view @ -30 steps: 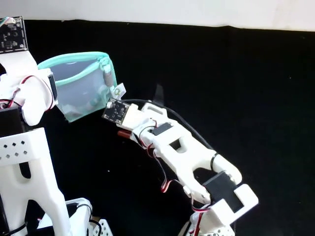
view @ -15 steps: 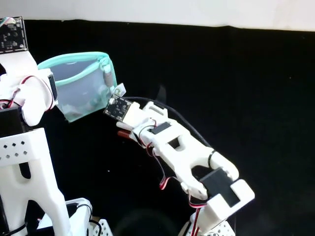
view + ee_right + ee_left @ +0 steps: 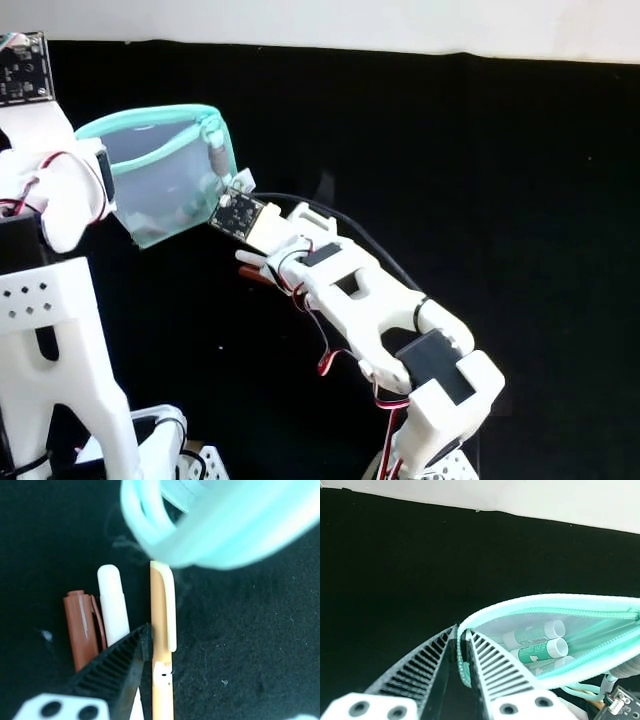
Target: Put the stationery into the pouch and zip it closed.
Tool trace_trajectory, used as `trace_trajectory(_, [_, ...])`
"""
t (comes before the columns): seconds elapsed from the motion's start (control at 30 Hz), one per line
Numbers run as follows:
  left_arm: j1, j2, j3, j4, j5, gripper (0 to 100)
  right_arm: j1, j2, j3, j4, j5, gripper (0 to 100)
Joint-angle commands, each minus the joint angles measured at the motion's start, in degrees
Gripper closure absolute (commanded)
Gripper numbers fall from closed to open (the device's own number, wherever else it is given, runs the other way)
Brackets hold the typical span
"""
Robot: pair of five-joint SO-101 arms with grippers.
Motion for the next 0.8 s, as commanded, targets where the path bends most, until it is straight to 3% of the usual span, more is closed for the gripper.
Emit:
trace_trajectory(0.0, [-0.4, 4.7, 1.54, 1.41, 0.44, 99, -0.22, 0.57, 0.66, 1.45, 0.09, 58.1])
trace_trajectory(0.17, [-0.4, 4.7, 1.01, 1.58, 0.44, 99, -0.22, 0.57, 0.13, 3.47, 0.09, 83.2])
trace_trajectory(0.33, [-0.4, 4.7, 1.01, 1.58, 0.44, 99, -0.22, 0.48, 0.13, 3.47, 0.09, 99.5])
trace_trajectory(0.77, [-0.4, 4.7, 1.01, 1.58, 0.44, 99, 0.04, -2.68, -1.01, 3.3, -0.44, 99.0])
